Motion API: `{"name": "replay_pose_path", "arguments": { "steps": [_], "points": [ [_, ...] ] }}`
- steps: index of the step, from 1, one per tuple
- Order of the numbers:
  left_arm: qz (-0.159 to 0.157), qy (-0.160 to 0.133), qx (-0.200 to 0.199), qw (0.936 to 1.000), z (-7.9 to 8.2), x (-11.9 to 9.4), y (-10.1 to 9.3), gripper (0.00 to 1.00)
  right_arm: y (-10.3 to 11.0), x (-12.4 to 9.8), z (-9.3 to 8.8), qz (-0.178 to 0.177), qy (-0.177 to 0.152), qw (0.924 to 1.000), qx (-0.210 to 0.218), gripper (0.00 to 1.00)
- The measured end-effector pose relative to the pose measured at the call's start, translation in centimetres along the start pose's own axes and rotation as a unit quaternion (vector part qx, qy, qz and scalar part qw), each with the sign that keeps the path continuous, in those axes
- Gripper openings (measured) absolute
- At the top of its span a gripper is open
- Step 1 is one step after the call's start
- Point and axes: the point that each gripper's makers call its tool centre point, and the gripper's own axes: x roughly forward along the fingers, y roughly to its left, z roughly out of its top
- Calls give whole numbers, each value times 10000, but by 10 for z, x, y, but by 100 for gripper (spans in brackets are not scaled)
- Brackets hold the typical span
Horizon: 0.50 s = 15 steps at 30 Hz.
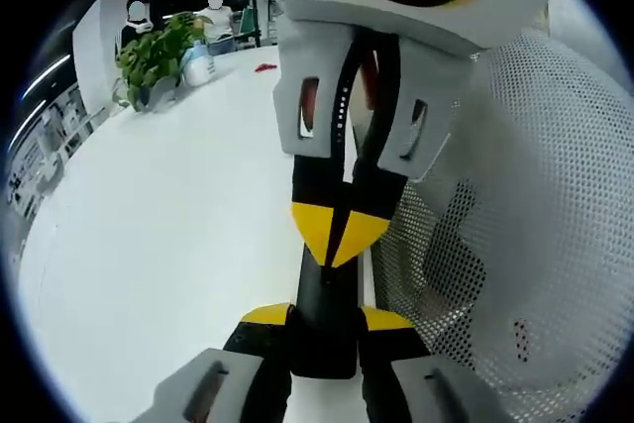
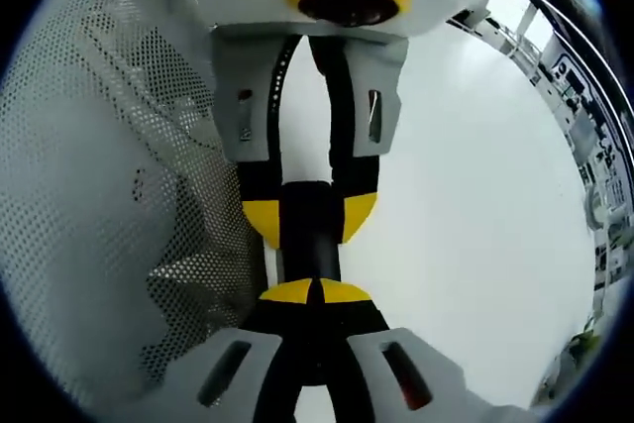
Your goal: Press the specified remote control buttons in sequence, fully releasing each button before pressing the next.
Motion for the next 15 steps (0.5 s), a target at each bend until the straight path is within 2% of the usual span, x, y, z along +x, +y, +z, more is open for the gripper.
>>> {"name": "replay_pose_path", "arguments": {
  "steps": [4, 8, 13, 15],
  "points": [
    [-2, -18, -6, 10000, 0, 0, 0, 25, 0, -1, -1, -105, -40, 9999, 69, 0],
    [8, 16, 36, 10000, 0, 0, 0, 25, 0, -1, -1, -80, -70, 9999, -72, 0],
    [24, 63, 79, 9999, 0, 0, 0, 25, -2, -1, -2, 92, -312, 9989, 327, 0],
    [5, 16, 15, 10000, 0, 0, 1, 25, -2, -2, -2, 107, -312, 9990, 318, 0]
  ]
}}
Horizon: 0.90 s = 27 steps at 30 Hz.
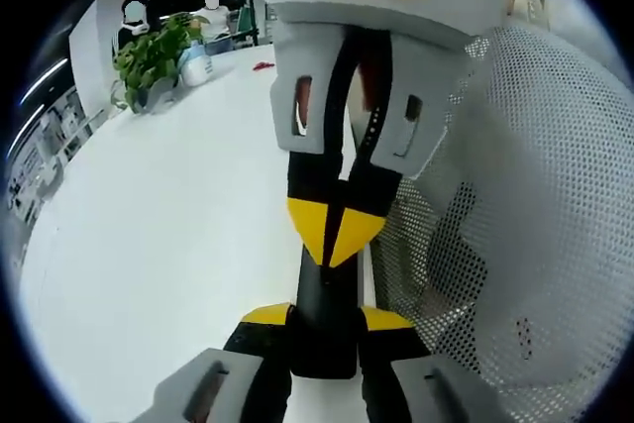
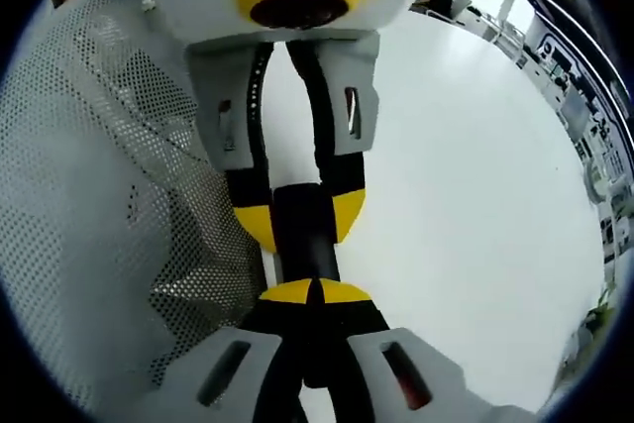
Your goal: Press the specified remote control buttons in sequence, fully releasing each button before pressing the next.
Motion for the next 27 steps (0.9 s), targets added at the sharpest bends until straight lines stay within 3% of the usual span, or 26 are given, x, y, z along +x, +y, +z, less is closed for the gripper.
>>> {"name": "replay_pose_path", "arguments": {
  "steps": [5, 27],
  "points": [
    [-6, 26, 0, 10000, 0, 0, 0, 25, 3, 1, 1, -129, 120, 9986, -506, 0],
    [-52, -105, -251, 9996, 1, 0, 0, 25, 3, 3, 5, 0, -30, 9997, -248, 0]
  ]
}}
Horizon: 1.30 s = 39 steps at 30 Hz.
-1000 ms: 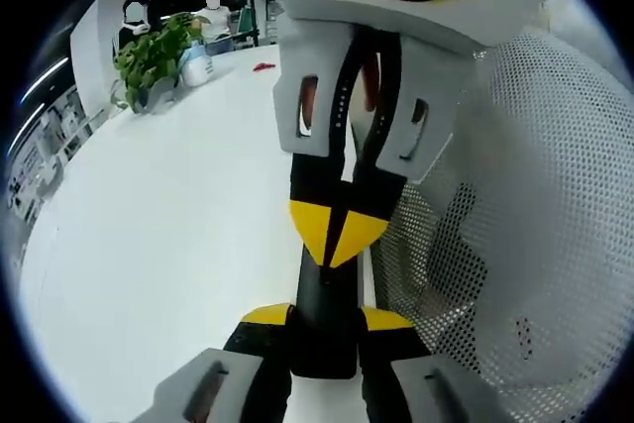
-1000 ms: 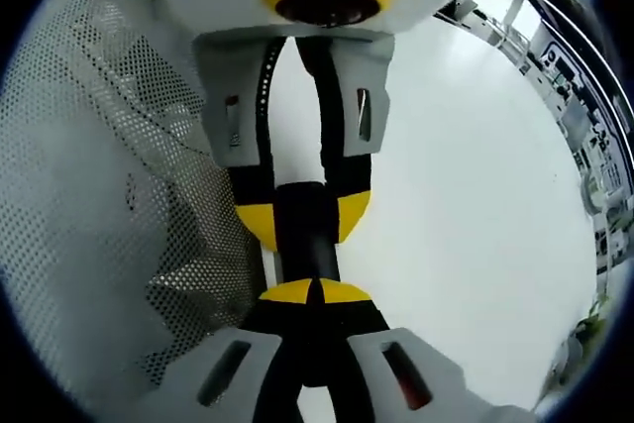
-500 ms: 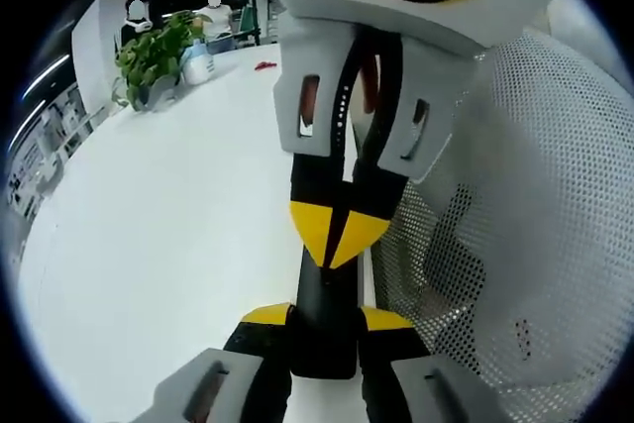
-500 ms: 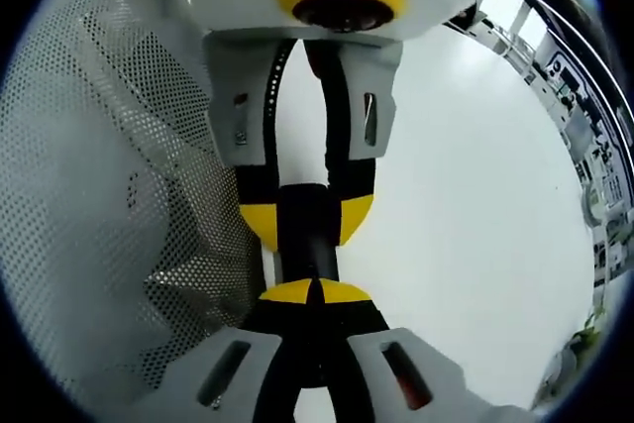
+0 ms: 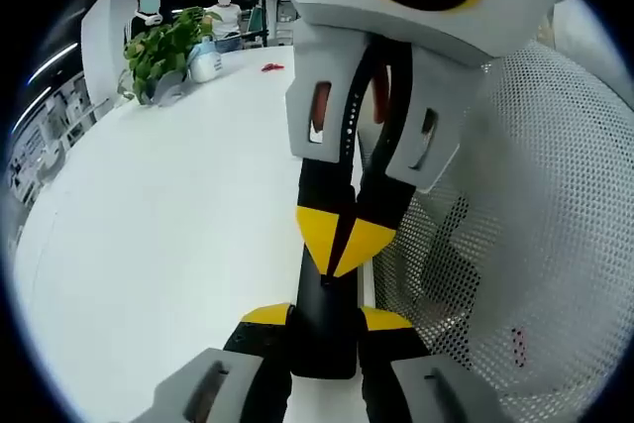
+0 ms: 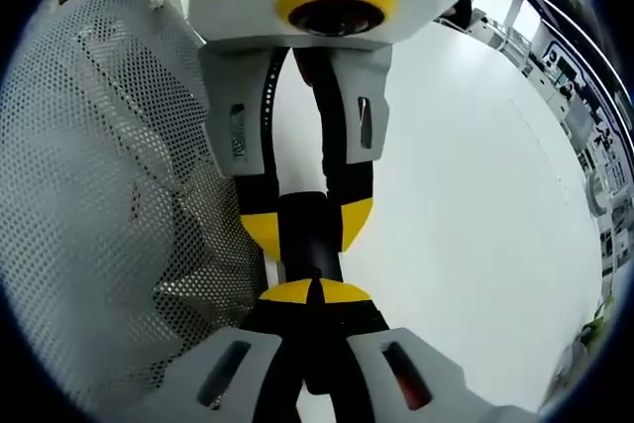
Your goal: Press the specified remote control buttons in sequence, fully releasing each button before pressing the next.
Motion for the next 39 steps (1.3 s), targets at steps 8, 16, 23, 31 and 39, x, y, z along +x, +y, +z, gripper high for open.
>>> {"name": "replay_pose_path", "arguments": {
  "steps": [8, 16, 23, 31, 39],
  "points": [
    [-1, -33, -6, 10000, 0, 0, 0, 25, -2, 0, -1, 83, -154, 9984, 534, 0],
    [8, -62, -10, 10000, 0, 0, 0, 25, -1, 2, 0, 62, 154, 9986, 501, 0],
    [5, -116, -158, 9998, 0, 0, 0, 25, 0, 1, -2, 100, 40, 9977, 669, 0],
    [9, -80, -26, 10000, 0, 0, -1, 25, -2, 0, -1, 244, -237, 9941, 1034, 0],
    [10, -30, 60, 10000, 0, 0, -1, 25, 0, 1, 1, 216, -117, 9965, 796, 0]
  ]
}}
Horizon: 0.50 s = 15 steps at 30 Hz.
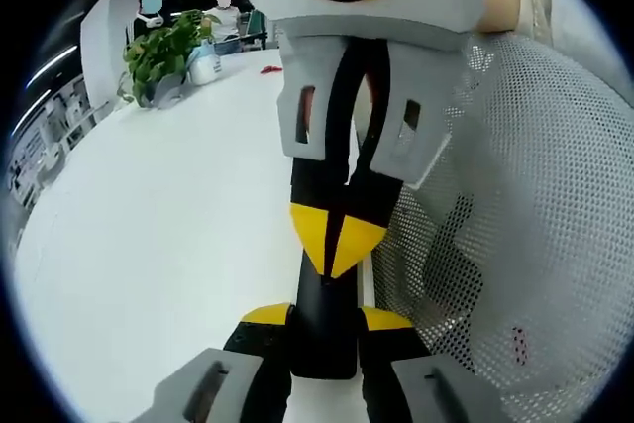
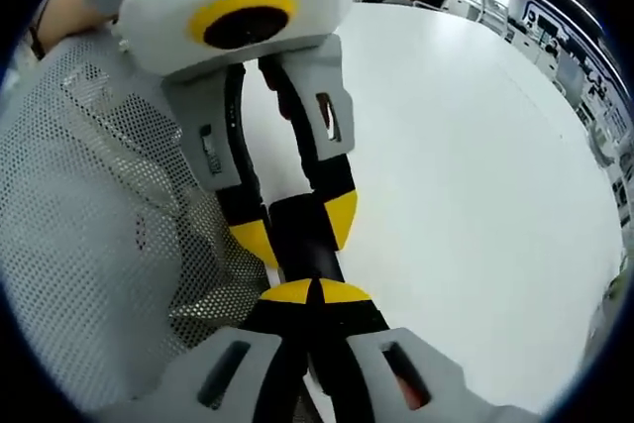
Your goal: Press the specified remote control buttons in sequence, fully releasing each button before pressing the next.
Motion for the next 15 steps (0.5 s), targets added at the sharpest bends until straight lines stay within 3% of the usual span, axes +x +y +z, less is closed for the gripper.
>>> {"name": "replay_pose_path", "arguments": {
  "steps": [9, 15],
  "points": [
    [-6, 25, 45, 10000, 0, 0, 0, 25, 0, 1, 2, -42, -18, 9997, -243, 0],
    [-7, 20, 46, 10000, 0, 0, 1, 25, -1, 1, 2, -41, -81, 9998, -163, 0]
  ]
}}
